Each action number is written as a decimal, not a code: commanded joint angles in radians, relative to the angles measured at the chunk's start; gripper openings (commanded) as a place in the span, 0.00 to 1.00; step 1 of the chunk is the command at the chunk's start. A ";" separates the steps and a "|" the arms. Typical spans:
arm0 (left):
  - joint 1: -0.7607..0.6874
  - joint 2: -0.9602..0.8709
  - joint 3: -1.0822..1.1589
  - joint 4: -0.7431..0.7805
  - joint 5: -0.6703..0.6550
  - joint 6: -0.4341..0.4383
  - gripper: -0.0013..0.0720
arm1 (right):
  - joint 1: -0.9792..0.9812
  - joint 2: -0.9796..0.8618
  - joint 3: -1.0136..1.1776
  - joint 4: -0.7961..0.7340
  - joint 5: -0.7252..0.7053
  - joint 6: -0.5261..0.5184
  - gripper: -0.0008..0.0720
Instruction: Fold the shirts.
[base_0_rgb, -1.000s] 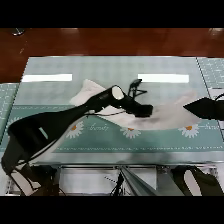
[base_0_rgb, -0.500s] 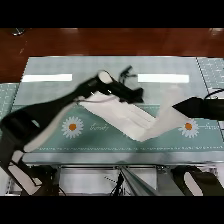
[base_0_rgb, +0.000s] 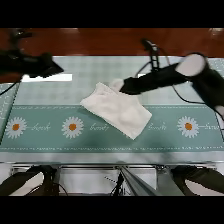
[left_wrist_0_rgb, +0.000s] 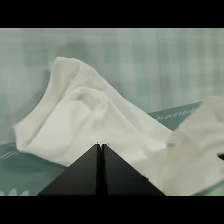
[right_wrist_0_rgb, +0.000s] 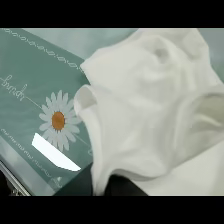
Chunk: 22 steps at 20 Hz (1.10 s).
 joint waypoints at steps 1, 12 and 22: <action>0.127 0.412 -0.263 0.044 0.071 0.024 0.05 | 0.090 -0.302 0.225 0.037 -0.053 0.000 0.04; 0.130 0.774 -0.768 0.038 0.156 -0.025 0.05 | 0.007 -0.535 0.443 0.241 0.162 -0.025 0.86; 0.130 0.771 -0.768 0.039 0.215 -0.021 0.05 | -0.334 0.458 -0.424 -0.531 0.006 0.342 0.86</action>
